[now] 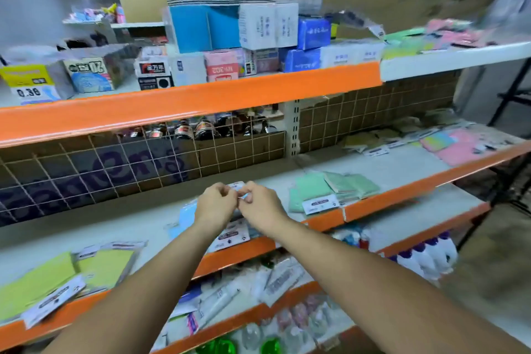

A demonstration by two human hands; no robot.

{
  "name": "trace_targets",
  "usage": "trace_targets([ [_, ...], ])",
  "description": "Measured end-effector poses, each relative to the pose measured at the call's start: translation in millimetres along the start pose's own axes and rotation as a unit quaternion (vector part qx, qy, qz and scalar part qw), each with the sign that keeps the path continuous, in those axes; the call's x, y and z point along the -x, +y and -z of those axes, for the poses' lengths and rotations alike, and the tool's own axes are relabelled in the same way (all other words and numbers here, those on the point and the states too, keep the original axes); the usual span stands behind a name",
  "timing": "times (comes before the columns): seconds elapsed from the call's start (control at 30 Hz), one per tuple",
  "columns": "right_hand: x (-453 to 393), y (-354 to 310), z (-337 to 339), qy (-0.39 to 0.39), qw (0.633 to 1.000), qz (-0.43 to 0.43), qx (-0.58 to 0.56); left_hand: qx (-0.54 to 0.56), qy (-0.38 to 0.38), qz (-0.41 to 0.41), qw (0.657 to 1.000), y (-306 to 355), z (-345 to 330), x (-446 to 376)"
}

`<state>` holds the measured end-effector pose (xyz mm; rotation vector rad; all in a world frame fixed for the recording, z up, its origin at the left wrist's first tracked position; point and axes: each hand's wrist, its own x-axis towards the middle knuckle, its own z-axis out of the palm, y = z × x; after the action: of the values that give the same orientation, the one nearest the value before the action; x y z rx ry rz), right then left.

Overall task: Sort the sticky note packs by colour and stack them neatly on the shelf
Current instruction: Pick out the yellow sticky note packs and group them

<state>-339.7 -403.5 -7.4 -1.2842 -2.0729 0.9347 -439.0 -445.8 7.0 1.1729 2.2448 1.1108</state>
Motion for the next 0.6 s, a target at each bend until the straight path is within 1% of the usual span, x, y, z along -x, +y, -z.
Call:
trace_targets([
  [0.3,1,102,111,0.055,0.997,-0.048,0.019,0.035,-0.063,-0.035,0.997,85,-119,25],
  [0.6,-6,174,186,0.100,0.991,-0.081,0.035,0.028,-0.128,-0.045,0.990,146,-199,28],
])
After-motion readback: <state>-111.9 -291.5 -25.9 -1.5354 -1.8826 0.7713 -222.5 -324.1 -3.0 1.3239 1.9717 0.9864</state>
